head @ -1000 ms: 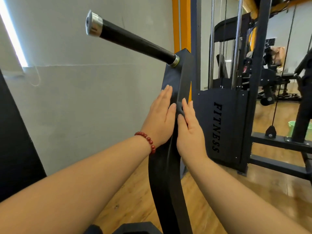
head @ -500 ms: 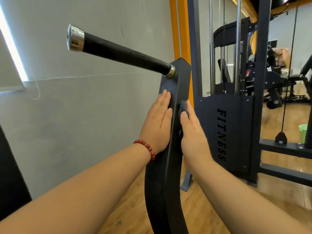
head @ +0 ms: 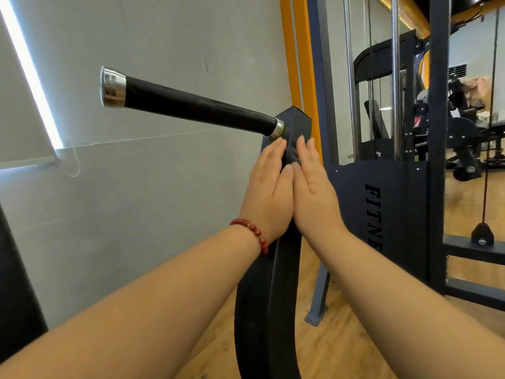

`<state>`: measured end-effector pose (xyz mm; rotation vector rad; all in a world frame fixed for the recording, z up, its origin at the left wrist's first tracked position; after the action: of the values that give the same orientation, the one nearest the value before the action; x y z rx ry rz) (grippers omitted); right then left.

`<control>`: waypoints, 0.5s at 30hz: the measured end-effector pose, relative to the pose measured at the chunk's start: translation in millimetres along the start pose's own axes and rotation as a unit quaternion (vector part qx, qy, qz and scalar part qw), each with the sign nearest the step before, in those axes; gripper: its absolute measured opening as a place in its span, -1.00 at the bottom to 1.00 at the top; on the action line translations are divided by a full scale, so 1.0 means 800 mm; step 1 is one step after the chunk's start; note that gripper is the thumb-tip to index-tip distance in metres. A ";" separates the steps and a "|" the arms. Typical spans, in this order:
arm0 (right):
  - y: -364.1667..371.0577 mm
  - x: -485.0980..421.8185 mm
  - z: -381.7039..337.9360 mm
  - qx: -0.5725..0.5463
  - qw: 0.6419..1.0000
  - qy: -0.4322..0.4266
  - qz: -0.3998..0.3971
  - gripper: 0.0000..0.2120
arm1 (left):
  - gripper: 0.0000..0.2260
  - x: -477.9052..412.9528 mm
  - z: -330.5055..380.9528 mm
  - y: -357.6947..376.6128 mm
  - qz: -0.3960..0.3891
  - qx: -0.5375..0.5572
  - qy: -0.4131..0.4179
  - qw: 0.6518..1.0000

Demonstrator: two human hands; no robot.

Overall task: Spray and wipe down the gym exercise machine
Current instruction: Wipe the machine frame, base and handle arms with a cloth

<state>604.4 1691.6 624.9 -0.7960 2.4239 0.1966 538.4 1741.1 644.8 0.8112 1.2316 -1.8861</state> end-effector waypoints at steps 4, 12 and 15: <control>-0.012 -0.067 -0.024 0.003 1.000 0.020 0.010 -0.55 | -0.58 0.003 -0.007 0.001 0.001 -0.009 0.010 1.000; -0.006 -0.033 0.017 -0.109 0.993 0.021 -0.027 -0.54 | -0.60 0.003 -0.008 0.001 0.007 0.000 0.006 1.000; -0.013 -0.062 0.004 -0.072 0.997 0.030 -0.008 -0.55 | -0.59 0.003 -0.007 0.001 0.003 -0.011 0.007 1.000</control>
<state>644.6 1708.9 650.8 -0.8975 2.4804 0.3490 538.3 1745.6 640.2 0.8163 1.2538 -1.8624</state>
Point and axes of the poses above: each hand's wrist, its own x-axis away from the middle knuckle, its own y-axis out of the palm, z = x × y, the point moved 9 cm from there along -x, towards the middle knuckle, and after that the axes turned 11 degrees about y, right-handed, at the moved point
